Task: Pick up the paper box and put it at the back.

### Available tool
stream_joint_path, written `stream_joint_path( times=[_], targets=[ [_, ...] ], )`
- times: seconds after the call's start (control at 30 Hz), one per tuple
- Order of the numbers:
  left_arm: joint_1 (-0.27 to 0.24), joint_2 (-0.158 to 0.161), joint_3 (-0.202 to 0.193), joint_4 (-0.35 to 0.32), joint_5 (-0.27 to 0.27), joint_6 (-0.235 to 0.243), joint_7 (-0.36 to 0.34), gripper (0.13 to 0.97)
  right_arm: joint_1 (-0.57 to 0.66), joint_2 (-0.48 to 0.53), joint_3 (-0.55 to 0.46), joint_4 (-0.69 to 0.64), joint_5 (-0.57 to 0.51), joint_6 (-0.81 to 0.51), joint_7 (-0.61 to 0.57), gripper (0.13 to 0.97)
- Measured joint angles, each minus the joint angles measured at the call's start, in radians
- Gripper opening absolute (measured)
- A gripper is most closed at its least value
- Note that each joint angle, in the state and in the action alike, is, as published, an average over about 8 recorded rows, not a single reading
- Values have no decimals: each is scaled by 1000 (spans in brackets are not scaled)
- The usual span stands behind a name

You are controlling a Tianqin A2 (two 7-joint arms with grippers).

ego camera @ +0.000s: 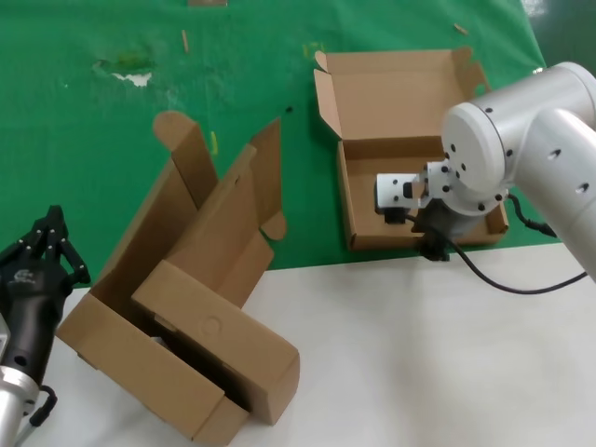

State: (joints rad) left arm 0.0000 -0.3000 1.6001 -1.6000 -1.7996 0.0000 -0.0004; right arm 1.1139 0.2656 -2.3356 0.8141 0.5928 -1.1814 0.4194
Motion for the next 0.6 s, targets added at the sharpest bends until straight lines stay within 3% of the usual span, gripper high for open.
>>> stream_joint_path(
  times=[0.2, 0.47, 0.6],
  targets=[
    [0, 0, 0, 0, 0, 0, 0, 140, -21, 50, 18, 108, 34, -48, -8, 260],
    [0, 0, 0, 0, 0, 0, 0, 140, -55, 169, 103, 350, 148, -104, -26, 420],
    [0, 0, 0, 0, 0, 0, 0, 140, -98, 241, 169, 489, 205, -105, -4, 420]
  ],
)
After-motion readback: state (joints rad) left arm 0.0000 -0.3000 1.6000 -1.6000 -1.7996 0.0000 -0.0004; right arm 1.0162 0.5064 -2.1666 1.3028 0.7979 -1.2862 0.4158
